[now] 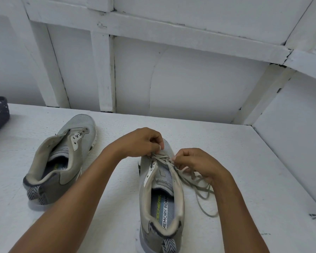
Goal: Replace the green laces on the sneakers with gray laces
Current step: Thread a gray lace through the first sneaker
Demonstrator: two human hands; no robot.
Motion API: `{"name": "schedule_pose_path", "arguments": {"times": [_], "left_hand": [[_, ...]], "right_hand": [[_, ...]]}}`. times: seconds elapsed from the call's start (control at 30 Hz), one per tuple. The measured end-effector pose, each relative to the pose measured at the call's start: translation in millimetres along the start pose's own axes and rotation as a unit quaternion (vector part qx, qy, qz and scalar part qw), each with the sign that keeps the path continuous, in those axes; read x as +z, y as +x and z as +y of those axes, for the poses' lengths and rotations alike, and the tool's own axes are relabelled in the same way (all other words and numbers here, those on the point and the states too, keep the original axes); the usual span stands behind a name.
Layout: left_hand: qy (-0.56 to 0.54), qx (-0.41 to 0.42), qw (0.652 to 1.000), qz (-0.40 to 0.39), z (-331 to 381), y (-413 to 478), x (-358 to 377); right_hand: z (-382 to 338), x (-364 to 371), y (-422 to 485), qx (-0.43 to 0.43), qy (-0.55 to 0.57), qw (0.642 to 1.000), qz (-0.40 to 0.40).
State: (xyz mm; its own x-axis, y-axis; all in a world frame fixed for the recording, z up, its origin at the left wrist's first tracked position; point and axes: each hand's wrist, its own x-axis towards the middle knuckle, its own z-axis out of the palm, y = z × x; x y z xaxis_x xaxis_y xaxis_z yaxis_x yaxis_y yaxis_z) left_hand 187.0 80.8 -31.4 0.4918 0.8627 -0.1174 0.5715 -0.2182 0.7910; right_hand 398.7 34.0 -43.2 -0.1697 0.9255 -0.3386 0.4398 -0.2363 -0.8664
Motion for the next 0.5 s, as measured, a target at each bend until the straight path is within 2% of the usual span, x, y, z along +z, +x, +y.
{"name": "schedule_pose_path", "arguments": {"times": [0.27,0.5], "left_hand": [[-0.013,0.032,0.999,0.030,8,5,8],[-0.177,0.133,0.975,-0.029,40,3,23]], "right_hand": [[-24,-24,-20,-0.122,0.094,0.987,0.049],[-43,-34,-36,-0.199,0.150,0.965,0.080]]}}
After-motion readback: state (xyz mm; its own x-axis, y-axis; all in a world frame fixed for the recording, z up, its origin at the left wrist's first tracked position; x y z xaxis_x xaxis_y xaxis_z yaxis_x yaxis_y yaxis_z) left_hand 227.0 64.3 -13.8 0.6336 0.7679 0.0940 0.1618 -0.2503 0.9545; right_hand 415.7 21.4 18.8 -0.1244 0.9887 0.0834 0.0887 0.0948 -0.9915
